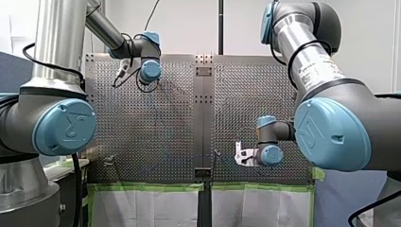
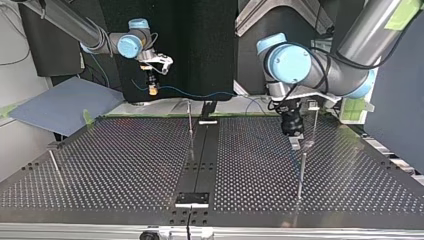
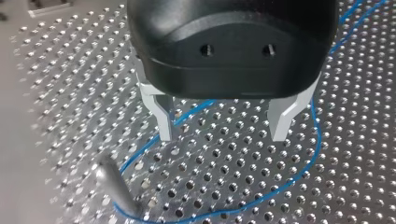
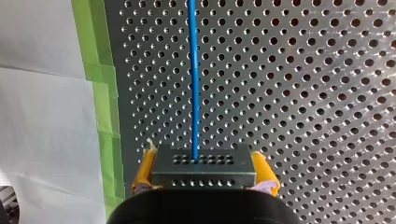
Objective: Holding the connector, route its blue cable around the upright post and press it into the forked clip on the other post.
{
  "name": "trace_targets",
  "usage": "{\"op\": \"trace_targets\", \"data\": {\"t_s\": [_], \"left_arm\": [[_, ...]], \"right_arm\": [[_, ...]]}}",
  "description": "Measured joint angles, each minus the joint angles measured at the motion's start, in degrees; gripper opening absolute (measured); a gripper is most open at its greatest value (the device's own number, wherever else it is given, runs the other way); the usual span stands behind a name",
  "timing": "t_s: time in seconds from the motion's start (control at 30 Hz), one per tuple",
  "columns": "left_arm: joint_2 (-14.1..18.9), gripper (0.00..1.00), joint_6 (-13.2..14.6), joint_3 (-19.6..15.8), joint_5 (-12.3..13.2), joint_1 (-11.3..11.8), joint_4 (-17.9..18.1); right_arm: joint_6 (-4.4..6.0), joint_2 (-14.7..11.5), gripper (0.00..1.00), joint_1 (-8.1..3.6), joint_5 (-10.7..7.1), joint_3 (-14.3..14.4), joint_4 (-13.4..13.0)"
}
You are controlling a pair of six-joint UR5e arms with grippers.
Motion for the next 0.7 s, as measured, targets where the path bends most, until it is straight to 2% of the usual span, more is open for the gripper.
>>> {"op": "trace_targets", "data": {"t_s": [0.43, 0.7], "left_arm": [[-3.25, 1.00, 6.23, 0.02, 1.99, -1.35, -1.04], [-3.59, 1.00, 10.26, 0.72, 0.46, -0.79, -0.72]], "right_arm": [[0.00, 0.00, 0.00, 0.00, 0.00, 0.01, -0.25], [0.00, 0.00, 0.00, 0.00, -0.02, 0.00, -0.38]]}}
